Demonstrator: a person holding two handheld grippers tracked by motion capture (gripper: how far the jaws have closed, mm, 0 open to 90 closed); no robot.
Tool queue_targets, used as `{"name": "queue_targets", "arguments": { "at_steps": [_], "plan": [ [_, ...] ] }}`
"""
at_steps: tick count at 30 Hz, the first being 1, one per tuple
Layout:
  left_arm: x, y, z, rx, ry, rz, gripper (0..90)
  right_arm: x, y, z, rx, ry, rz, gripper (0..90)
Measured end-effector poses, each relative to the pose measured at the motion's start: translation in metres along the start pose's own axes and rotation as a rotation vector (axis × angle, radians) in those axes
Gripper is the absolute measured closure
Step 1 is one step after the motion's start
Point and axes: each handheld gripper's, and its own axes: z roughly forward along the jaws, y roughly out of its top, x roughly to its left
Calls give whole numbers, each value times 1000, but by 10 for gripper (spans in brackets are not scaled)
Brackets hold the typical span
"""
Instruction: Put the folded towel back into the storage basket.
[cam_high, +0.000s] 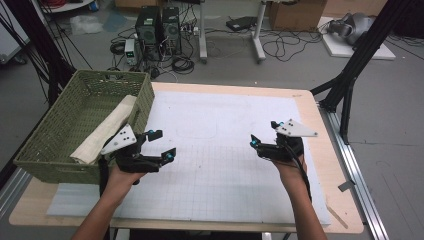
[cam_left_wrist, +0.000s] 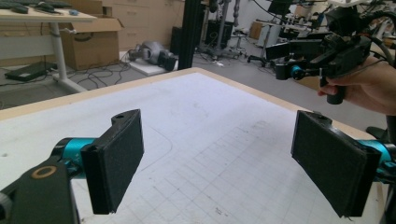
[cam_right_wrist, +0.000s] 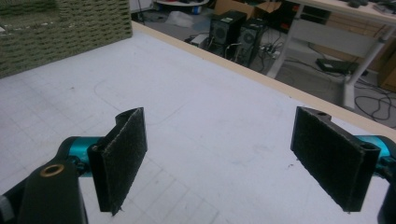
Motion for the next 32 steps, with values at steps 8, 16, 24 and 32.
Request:
{"name": "queue_targets", "arguments": {
  "at_steps": [8,16,24,32],
  "plan": [
    [-5,-18,14,23,-20,9,176,3,-34,-18,6,-30,21,174],
    [-10,-38,26,72,-27,19,176,5,-69,-19,51,-24,52,174],
    [-8,-59,36,138,0,11,178,4,-86,-18,87,-32,59,174],
    [-5,-60,35,145,21,2,181,0,-88,-18,89,-32,66,174]
  ]
}}
